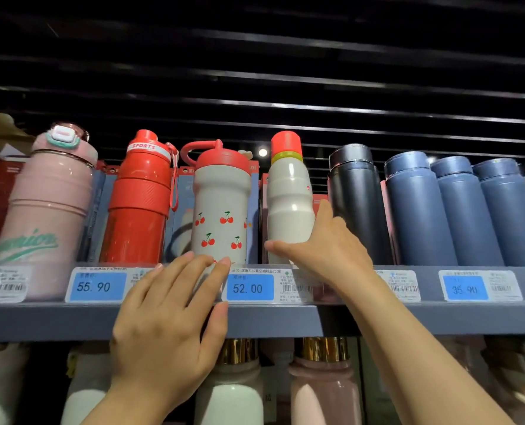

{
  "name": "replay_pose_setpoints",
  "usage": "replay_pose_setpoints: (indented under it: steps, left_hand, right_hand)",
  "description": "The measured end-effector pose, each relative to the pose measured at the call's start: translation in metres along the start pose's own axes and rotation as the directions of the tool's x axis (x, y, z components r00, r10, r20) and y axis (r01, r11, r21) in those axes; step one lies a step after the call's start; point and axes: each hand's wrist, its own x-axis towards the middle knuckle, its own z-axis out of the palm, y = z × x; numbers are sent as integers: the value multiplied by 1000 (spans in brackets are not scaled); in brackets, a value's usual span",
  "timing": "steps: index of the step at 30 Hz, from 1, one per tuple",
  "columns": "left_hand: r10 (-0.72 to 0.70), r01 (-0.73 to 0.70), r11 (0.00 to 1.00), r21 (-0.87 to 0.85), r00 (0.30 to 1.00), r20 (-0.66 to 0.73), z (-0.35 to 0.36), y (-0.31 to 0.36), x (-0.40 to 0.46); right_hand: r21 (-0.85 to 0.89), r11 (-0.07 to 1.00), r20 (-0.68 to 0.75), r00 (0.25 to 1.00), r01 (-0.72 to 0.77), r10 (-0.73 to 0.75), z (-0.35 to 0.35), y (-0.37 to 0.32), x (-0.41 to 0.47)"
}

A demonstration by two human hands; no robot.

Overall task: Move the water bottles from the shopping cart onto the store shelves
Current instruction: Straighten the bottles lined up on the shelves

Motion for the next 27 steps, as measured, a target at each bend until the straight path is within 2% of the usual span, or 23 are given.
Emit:
replay_pose_setpoints:
  steps: [3,8,11,15,19,23,27]
  left_hand:
    - [7,-7,1000,4,1000,-7,0,0,0]
    - [-2,2,1000,-8,1000,-4,-1,1,1]
    - [-18,19,1000,-22,1000,13,-3,3,1]
    - [-25,27,999,-33,999,40,-4,3,1]
    - [-29,32,999,-39,998,64,-7,3,0]
    - [-38,43,997,-59,996,86,-8,3,1]
    - [-42,47,997,-61,995,85,-8,3,0]
  right_hand:
    - [7,1000,-1,1000,5,-5,-2,0,-1]
    - [96,995,117,993,-2,-9,-8,1,0]
    - [87,996,68,998,-19,13,-8,2,-2]
    - [-69,995,29,997,-70,72,-3,-1,-3]
    - [-1,999,111,993,-41,41,-7,-1,-2]
    - [107,994,112,994,-33,21,-10,3,-2]
    - [3,1000,29,999,-18,18,-6,2,-5]
